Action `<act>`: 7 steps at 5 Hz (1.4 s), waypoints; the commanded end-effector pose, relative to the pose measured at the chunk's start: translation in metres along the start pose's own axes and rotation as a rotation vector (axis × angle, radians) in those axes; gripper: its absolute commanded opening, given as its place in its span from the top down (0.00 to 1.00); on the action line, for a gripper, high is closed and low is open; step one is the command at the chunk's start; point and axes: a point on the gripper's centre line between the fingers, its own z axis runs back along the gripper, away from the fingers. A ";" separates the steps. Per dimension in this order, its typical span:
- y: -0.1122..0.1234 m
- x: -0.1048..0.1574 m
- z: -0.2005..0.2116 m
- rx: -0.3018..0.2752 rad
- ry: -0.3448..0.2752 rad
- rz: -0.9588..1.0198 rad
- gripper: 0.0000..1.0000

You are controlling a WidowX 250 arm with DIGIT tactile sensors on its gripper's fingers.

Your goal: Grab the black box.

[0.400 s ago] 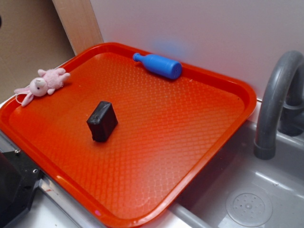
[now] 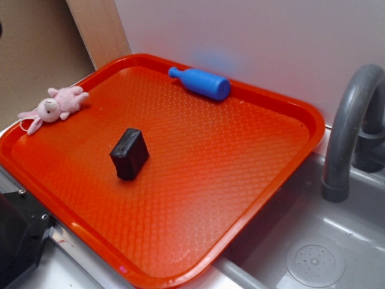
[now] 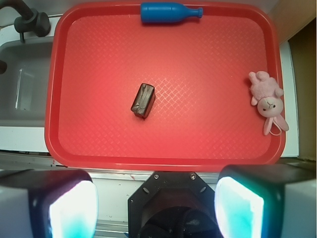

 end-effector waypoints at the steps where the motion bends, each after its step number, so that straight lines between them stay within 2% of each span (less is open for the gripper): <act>1: -0.014 0.035 -0.076 0.047 -0.012 0.174 0.00; 2: -0.027 0.053 -0.108 0.008 -0.022 0.279 0.00; 3: -0.034 0.063 -0.132 -0.007 -0.045 0.282 0.00; 5: -0.028 0.067 -0.194 0.016 -0.021 0.306 0.00; 6: -0.025 0.067 -0.212 0.076 -0.005 0.292 1.00; 7: -0.023 0.067 -0.195 0.079 -0.003 0.254 1.00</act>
